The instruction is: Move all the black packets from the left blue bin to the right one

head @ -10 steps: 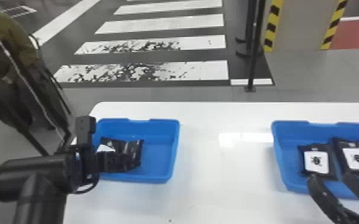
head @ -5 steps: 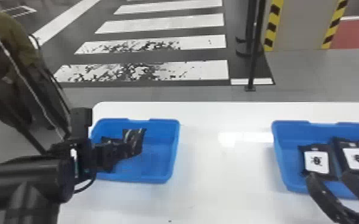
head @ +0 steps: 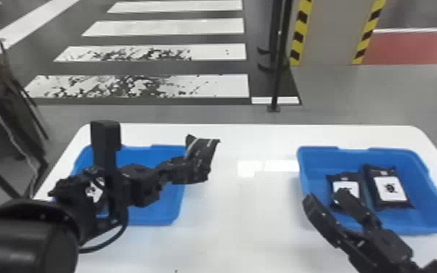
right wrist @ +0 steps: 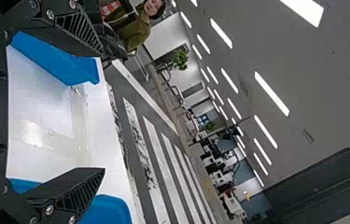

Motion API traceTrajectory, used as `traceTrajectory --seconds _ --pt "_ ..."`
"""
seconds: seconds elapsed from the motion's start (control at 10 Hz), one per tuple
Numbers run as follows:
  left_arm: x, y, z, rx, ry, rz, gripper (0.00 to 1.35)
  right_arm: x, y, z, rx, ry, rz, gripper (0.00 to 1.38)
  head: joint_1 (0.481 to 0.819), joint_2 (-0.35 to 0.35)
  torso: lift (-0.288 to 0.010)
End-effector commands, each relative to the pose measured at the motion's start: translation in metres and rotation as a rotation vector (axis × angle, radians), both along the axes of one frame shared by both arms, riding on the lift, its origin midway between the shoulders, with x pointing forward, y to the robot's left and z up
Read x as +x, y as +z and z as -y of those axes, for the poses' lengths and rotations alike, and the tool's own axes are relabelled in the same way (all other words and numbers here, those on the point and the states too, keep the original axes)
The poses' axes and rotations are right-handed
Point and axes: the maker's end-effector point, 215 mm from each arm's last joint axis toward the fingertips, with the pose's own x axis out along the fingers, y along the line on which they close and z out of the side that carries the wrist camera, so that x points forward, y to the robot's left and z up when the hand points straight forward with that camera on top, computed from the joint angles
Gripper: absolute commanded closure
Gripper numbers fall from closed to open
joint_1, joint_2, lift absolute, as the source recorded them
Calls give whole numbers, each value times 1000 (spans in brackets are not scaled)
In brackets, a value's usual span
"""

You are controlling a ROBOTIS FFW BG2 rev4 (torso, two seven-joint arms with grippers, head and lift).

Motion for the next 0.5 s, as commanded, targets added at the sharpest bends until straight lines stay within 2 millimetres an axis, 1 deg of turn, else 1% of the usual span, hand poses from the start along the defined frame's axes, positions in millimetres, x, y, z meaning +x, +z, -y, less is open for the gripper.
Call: traceTrajectory --seconds 0.0,0.2,0.3,0.4 --pt "-21 9 70 -84 -138 4 1216 7 6 -19 47 44 1 157 695 16 -140" --pt "-37 18 117 -131 -235 0 1216 20 12 -22 55 54 15 157 695 -67 -140" --pt "-43 20 134 -136 -272 -4 1216 26 16 -20 55 50 23 157 695 -85 -140" --pt "-49 22 146 -145 -302 -9 1216 34 24 -18 52 43 38 157 695 -120 -140"
